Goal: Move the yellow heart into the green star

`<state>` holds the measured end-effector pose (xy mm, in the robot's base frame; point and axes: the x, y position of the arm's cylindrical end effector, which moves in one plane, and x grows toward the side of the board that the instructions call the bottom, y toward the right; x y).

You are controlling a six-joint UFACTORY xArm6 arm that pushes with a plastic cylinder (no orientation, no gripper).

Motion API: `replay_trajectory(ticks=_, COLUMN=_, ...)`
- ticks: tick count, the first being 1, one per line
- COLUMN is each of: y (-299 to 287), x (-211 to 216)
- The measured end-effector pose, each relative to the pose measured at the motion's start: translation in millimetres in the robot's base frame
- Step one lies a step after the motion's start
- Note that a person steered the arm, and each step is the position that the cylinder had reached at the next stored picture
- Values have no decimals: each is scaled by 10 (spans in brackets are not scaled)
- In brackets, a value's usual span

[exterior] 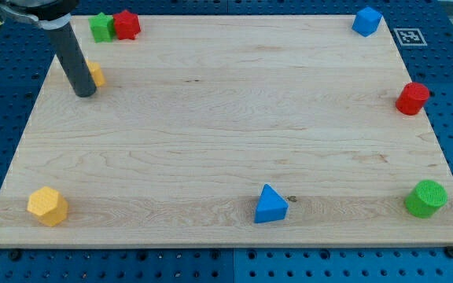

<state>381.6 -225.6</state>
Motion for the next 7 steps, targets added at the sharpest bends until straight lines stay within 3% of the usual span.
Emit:
replay_trajectory(ticks=4, y=0, x=-642)
replay_trajectory(ticks=7, y=38, x=-749)
